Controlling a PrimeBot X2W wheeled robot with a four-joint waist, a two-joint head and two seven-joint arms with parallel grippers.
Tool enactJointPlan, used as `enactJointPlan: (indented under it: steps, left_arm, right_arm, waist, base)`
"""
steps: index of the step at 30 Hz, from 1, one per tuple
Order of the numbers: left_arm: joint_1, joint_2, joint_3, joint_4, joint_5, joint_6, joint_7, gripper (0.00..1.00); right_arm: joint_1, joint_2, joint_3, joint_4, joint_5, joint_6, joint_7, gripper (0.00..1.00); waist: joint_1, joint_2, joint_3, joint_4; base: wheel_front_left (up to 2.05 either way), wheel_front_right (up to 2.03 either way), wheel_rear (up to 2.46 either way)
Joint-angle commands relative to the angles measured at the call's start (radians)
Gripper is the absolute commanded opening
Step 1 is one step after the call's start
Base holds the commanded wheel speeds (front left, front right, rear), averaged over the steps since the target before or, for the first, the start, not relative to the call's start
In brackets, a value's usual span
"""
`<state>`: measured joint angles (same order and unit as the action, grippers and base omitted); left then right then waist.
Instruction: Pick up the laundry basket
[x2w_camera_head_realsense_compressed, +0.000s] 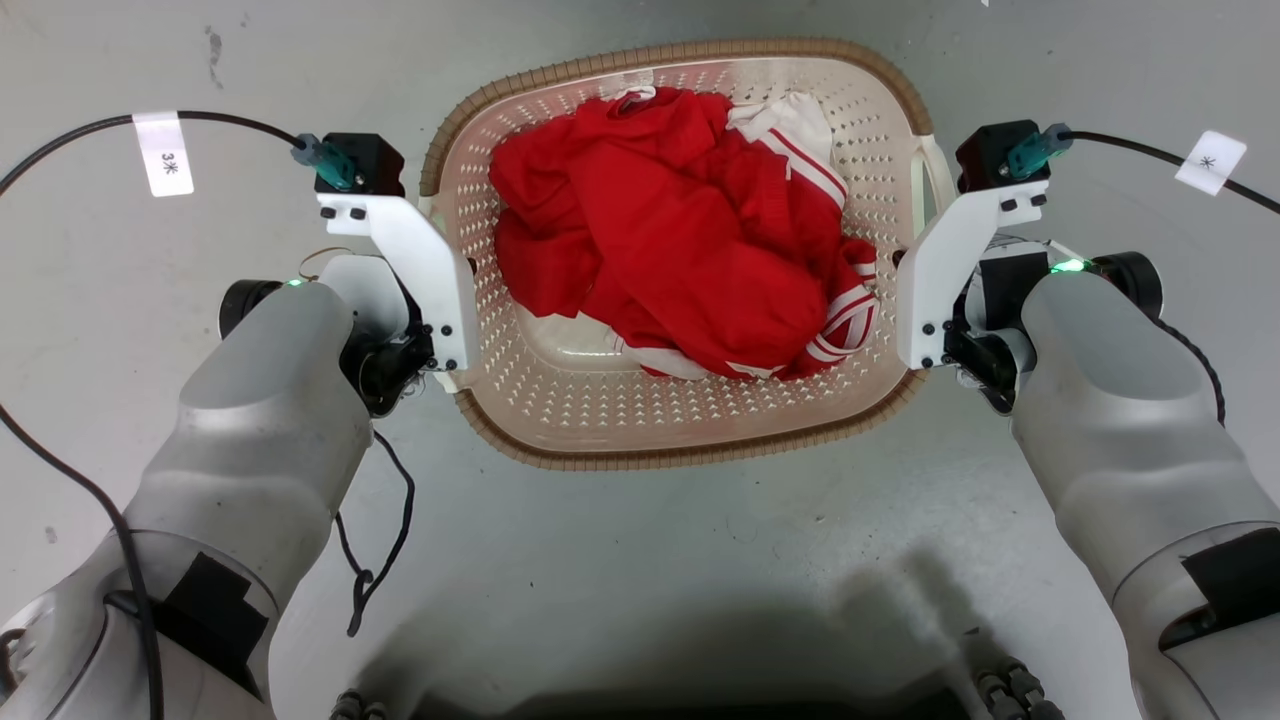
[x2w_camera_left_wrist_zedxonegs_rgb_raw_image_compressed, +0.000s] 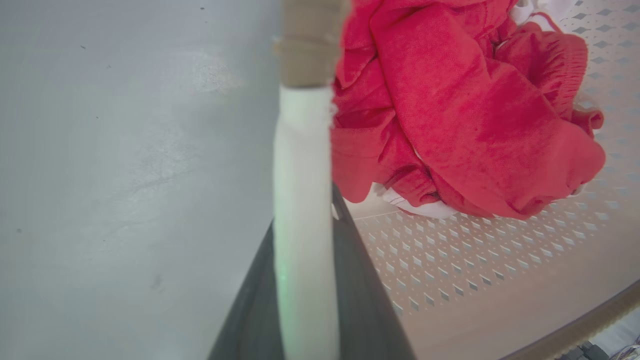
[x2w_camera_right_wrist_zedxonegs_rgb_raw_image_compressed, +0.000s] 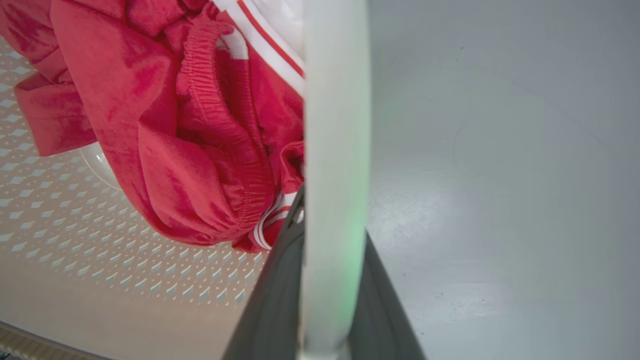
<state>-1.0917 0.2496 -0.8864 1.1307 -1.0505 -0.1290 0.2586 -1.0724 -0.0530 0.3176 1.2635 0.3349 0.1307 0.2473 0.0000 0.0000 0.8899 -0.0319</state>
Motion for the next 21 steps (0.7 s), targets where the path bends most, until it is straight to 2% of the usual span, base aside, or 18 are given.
enactJointPlan:
  steps: [1, 7, 21]
  left_arm:
    - [-0.018, 0.0, -0.008, -0.002, -0.004, -0.003, 0.008, 0.0]
    - [-0.004, -0.003, -0.028, 0.009, -0.038, -0.003, 0.055, 0.0]
    - [0.067, -0.038, -0.061, 0.037, -0.134, -0.004, 0.237, 0.0]
  right_arm:
    - [-0.015, 0.006, 0.011, 0.001, 0.006, 0.0, 0.011, 0.0]
    - [-0.004, 0.005, 0.04, 0.01, 0.04, 0.0, 0.075, 0.0]
    - [0.074, 0.007, 0.088, 0.02, 0.133, 0.0, 0.303, 0.0]
  waist:
    - [0.0, 0.0, -0.004, 0.0]
    - [0.0, 0.0, -0.057, 0.006]
    - [0.0, 0.0, -0.31, 0.036]
  base:
    - [0.0, 0.0, 0.0]
    - [0.0, 0.0, 0.0]
    - [0.0, 0.0, 0.0]
